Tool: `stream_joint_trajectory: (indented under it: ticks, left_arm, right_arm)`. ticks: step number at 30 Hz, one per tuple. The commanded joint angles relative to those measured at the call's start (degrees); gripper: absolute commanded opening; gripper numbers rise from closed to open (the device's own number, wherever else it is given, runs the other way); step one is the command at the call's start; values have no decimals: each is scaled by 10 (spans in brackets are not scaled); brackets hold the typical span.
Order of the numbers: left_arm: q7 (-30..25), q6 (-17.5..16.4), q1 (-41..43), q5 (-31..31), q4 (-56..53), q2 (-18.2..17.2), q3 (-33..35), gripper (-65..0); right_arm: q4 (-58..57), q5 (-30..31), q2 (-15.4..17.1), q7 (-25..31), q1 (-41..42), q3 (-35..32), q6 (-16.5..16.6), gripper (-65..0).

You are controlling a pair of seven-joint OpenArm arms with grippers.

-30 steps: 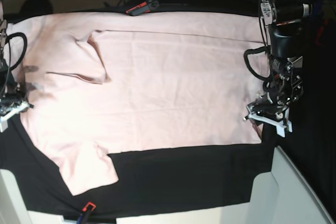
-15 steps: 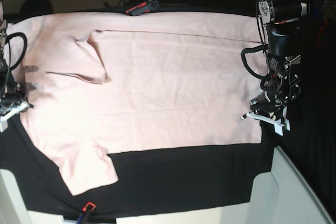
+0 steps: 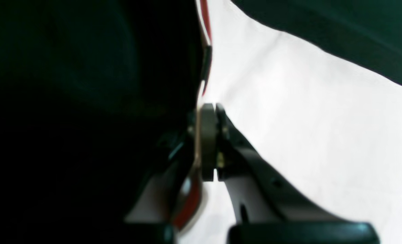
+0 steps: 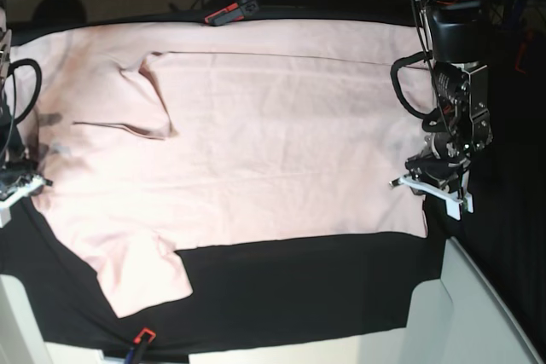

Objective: Fold the T-shirt properly
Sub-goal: 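Close both grippers on the pink shirt's side edges, then drag the gripped edges with both grippers, folding the shirt lengthwise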

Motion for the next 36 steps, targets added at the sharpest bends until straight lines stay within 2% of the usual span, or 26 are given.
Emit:
stream_joint_trajectory:
  ticks: [1,7,11,22,27,32,36]
  left_arm:
    - [1,-8,-1,-6,19,-4,1,-650]
    - [1,-8,38,-6,98,-5,1,-650]
    - [1,-8,62,-6,143,-4,1,-650]
    - [1,-8,137,-6,264,-4,1,-650]
    - [1,-8,157,-6,284,-4,1,-650]
    - [1,-8,177,-6,309,-4,1,-650]
    - [1,-8,184,-6,310,-4,1,-650]
  right_arm:
    - [18,6,13,15,15,4,1,-650]
    - [28,4,21,13,11,44,-1,-650]
    - [28,4,26,-7,5,47,0,-650]
    - [29,7,26,-4,-5,48,4,-650]
    - [29,7,26,-6,-5,49,42,-650]
    - [42,6,26,-7,-31,138,73,-650]
    - [111,6,22,-17,-77,146,77,-650]
